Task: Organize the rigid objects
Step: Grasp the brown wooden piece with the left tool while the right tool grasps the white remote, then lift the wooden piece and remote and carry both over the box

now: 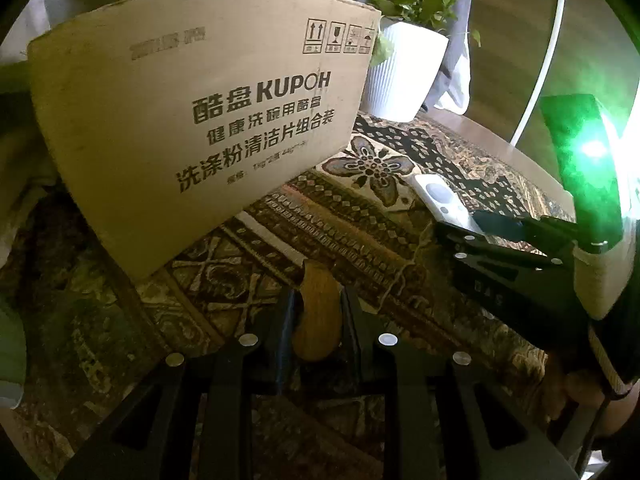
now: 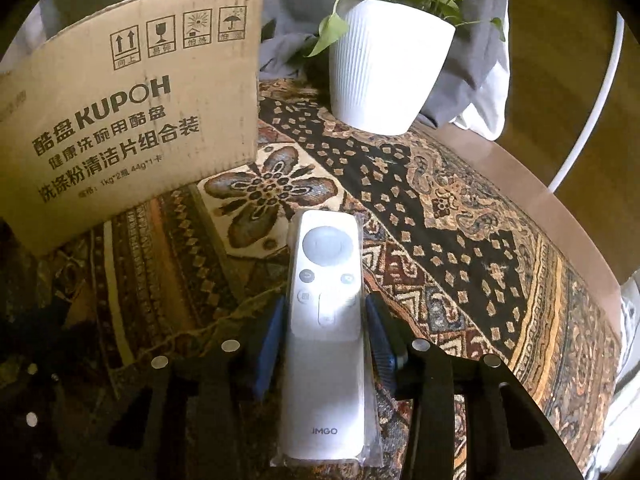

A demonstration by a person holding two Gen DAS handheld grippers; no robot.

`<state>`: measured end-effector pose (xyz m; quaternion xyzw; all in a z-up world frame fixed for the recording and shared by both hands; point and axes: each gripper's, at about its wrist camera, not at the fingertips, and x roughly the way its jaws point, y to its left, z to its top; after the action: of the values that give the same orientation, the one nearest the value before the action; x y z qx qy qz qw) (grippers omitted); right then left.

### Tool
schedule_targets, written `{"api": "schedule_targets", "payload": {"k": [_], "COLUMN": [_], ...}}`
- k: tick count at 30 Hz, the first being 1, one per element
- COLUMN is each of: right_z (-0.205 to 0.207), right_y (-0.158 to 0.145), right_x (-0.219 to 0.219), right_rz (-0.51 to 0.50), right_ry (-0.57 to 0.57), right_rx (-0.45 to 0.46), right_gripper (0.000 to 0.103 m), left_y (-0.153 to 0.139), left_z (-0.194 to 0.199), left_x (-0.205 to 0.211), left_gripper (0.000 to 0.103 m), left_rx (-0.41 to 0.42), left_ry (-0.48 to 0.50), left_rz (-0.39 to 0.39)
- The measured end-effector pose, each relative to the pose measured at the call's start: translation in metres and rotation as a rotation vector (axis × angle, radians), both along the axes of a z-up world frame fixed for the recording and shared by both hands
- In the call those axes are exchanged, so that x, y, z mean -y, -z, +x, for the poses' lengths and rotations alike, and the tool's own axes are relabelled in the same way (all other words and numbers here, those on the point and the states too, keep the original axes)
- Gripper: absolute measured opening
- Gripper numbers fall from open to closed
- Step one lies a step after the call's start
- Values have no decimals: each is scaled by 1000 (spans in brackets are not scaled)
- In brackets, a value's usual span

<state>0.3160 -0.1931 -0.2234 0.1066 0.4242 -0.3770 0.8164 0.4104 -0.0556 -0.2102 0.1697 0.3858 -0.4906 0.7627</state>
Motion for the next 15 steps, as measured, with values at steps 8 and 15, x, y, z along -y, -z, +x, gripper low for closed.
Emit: {"api": "schedule_targets", "payload": {"k": [8, 15], "right_z": [-7, -15], "right_y": [-8, -34], "right_x": [-7, -23], "right_rz": [45, 45], "right_ry": [-44, -107], "right_rx": [62, 116], "right_gripper": [40, 40], "left_y": [-11, -30], "left_z": [2, -2], "left_x": [-1, -11], "left_gripper": [24, 24], "left_rx": [-8, -2], "left_ry": [-28, -65], "left_rz": [-29, -69]}}
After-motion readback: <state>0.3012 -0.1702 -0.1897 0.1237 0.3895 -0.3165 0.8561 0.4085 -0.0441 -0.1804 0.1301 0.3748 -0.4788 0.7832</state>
